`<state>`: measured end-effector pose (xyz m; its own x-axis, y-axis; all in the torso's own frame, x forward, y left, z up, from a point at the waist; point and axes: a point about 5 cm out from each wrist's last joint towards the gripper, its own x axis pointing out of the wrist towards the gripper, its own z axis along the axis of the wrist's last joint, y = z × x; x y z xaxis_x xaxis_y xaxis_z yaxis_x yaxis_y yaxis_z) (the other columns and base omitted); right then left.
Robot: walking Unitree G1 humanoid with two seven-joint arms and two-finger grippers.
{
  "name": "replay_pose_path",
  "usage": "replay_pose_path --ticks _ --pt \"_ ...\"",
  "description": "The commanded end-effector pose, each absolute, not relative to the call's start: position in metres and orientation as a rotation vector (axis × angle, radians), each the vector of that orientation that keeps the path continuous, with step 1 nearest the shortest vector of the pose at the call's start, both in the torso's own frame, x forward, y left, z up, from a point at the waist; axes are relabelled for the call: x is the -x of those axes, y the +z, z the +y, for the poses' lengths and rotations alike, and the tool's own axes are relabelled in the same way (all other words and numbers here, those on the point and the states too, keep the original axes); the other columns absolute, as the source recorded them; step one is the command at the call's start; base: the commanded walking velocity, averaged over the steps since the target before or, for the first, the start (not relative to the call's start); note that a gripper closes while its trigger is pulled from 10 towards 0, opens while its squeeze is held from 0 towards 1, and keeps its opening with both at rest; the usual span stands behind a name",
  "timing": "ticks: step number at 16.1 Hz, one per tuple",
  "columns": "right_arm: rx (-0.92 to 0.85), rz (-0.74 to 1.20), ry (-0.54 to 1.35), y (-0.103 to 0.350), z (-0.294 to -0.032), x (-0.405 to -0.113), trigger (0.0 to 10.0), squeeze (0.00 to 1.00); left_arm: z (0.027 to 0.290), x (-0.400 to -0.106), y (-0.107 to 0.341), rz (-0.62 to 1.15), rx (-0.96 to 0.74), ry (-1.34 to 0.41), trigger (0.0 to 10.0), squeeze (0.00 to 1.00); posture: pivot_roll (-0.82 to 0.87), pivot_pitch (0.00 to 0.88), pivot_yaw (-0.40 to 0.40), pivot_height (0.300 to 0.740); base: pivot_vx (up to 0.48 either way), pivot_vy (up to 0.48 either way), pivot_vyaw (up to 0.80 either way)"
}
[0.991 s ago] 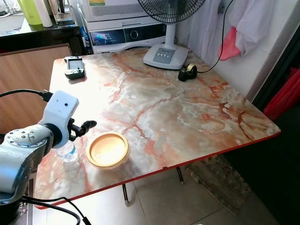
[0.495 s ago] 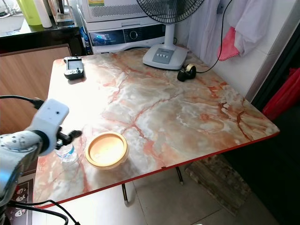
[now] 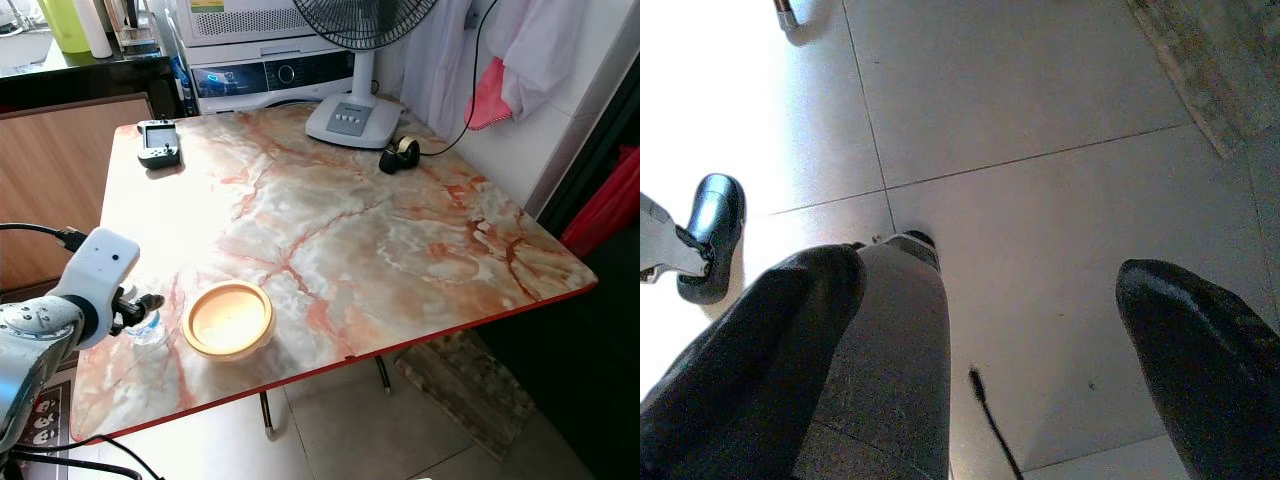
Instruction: Restocking fridge
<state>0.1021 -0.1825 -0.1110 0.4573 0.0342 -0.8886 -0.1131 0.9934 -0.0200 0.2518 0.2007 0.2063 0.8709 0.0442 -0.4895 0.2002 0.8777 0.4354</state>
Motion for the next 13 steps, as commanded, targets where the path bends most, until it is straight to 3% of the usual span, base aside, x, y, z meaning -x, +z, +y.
replay_pose_path --ticks 1,13 --pt "0.084 1.167 0.115 -0.1161 -0.1813 -0.0842 10.0 0.00 0.2090 -0.2529 0.2099 0.503 -0.505 -0.036 10.0 0.00 0.23 0.013 -0.034 0.740 0.000 0.000 0.00" --pt "0.093 1.167 0.123 -0.1157 -0.1830 -0.0854 10.0 0.00 0.2075 -0.2528 0.2020 0.495 -0.481 -0.029 10.0 0.00 0.22 0.019 -0.045 0.740 0.000 0.000 0.00"
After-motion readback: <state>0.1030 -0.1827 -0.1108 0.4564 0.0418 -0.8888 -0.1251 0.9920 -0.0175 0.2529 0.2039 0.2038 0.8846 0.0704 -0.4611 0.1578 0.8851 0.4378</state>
